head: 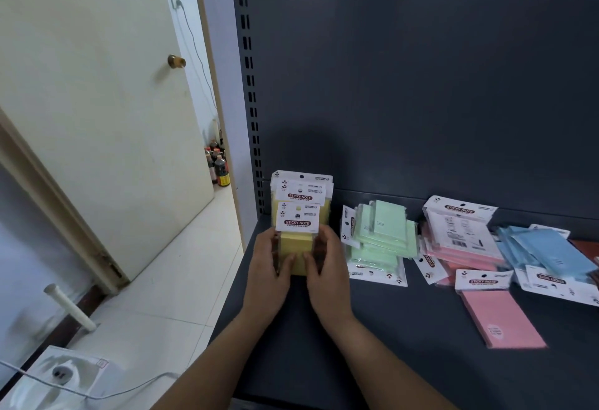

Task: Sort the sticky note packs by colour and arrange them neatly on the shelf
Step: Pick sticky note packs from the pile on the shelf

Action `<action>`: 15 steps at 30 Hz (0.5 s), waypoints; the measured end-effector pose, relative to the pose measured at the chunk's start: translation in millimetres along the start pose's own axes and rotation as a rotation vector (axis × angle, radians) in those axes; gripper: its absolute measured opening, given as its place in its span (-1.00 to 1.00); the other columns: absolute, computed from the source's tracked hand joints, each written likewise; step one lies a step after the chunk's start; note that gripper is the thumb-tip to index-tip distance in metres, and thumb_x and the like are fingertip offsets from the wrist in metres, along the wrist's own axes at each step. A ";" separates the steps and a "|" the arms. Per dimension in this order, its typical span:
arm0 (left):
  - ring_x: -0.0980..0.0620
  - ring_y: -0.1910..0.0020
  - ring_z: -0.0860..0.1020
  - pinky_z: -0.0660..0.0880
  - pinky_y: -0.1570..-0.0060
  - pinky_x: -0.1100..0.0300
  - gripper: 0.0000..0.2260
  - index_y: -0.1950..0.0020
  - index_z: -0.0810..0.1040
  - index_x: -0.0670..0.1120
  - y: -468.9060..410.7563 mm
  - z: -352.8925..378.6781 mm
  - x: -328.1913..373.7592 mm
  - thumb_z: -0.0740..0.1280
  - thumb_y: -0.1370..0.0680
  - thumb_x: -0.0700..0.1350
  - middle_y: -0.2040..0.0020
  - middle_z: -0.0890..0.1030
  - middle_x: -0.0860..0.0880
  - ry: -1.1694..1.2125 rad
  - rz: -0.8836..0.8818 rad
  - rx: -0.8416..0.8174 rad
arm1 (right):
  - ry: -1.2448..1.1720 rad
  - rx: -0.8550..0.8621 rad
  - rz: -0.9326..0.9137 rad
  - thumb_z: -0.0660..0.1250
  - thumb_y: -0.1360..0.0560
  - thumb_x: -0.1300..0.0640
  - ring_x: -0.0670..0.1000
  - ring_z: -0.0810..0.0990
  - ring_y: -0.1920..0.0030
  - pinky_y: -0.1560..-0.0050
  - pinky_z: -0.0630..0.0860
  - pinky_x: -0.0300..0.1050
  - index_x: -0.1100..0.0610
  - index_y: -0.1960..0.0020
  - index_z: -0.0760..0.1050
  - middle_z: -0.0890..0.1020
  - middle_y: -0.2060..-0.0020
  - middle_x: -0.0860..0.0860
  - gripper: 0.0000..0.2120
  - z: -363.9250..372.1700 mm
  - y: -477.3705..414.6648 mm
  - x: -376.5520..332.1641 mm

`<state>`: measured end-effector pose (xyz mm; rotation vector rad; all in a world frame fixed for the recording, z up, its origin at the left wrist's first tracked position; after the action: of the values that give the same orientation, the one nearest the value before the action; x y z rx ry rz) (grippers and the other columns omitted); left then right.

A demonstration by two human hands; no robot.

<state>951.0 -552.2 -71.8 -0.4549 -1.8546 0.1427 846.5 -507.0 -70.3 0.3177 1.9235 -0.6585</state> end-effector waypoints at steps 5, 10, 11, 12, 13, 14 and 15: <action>0.10 -0.22 0.43 0.45 -0.23 0.17 -0.56 -0.28 0.35 -0.09 -20.7 4.2 -8.1 0.31 -0.46 -0.38 -0.20 0.41 0.00 -0.076 0.064 0.017 | -0.015 0.046 0.013 0.25 -0.51 0.31 -0.10 0.50 -0.17 -0.21 0.46 -0.14 0.08 -0.36 0.30 0.51 -0.17 -0.07 -0.55 13.1 -17.6 10.7; -0.02 -0.21 0.41 0.43 -0.22 0.06 -0.52 -0.33 0.34 -0.17 -35.5 9.0 -20.4 0.33 -0.43 -0.38 -0.20 0.42 -0.08 -0.137 0.015 0.054 | 0.037 0.076 0.079 0.28 -0.49 0.32 -0.03 0.54 -0.07 -0.17 0.49 -0.09 0.12 -0.33 0.35 0.53 -0.14 0.00 -0.57 16.6 -30.8 22.4; 0.00 -0.19 0.43 0.44 -0.20 0.09 -0.52 -0.32 0.34 -0.16 -35.7 9.5 -22.2 0.32 -0.44 -0.38 -0.18 0.41 -0.04 -0.124 0.000 0.055 | 0.062 0.077 0.082 0.29 -0.49 0.32 -0.03 0.54 -0.05 -0.15 0.49 -0.10 0.14 -0.30 0.37 0.53 -0.12 0.00 -0.60 17.2 -31.6 24.6; 0.04 -0.16 0.44 0.45 -0.18 0.13 -0.53 -0.32 0.33 -0.15 -35.5 9.5 -24.1 0.31 -0.44 -0.39 -0.15 0.41 0.01 -0.104 -0.021 0.055 | 0.084 0.079 0.085 0.30 -0.49 0.31 -0.02 0.55 -0.03 -0.13 0.50 -0.10 0.15 -0.27 0.39 0.54 -0.10 0.02 -0.63 18.0 -32.1 26.3; 0.07 -0.14 0.45 0.46 -0.17 0.17 -0.54 -0.32 0.33 -0.14 -35.2 9.6 -26.5 0.30 -0.45 -0.38 -0.13 0.40 0.04 -0.086 -0.044 0.054 | 0.098 0.082 0.086 0.31 -0.48 0.31 -0.02 0.55 -0.02 -0.10 0.51 -0.08 0.17 -0.23 0.42 0.55 -0.07 0.03 -0.66 18.7 -32.5 27.7; 0.08 -0.13 0.47 0.46 -0.15 0.20 -0.55 -0.31 0.33 -0.14 -35.5 9.8 -28.4 0.30 -0.46 -0.38 -0.12 0.40 0.06 -0.075 -0.057 0.053 | 0.105 0.087 0.088 0.32 -0.47 0.31 -0.01 0.55 0.00 -0.08 0.52 -0.07 0.18 -0.19 0.44 0.56 -0.04 0.04 -0.70 19.2 -33.0 29.1; 0.07 -0.12 0.47 0.46 -0.14 0.21 -0.57 -0.30 0.34 -0.14 -35.8 10.2 -30.0 0.30 -0.46 -0.37 -0.11 0.40 0.07 -0.075 -0.060 0.054 | 0.114 0.089 0.090 0.33 -0.47 0.31 -0.01 0.56 0.02 -0.06 0.52 -0.06 0.18 -0.16 0.45 0.56 -0.02 0.04 -0.73 19.8 -33.5 30.4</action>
<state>940.8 -595.1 -90.4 -0.3604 -1.9306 0.1715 831.6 -547.8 -93.8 0.5044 1.9790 -0.6798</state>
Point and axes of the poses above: each hand's wrist, its own y-axis away from the middle knuckle, its own z-axis out of the palm, x = y × z, the point moved 4 cm from there along -y, towards the middle knuckle
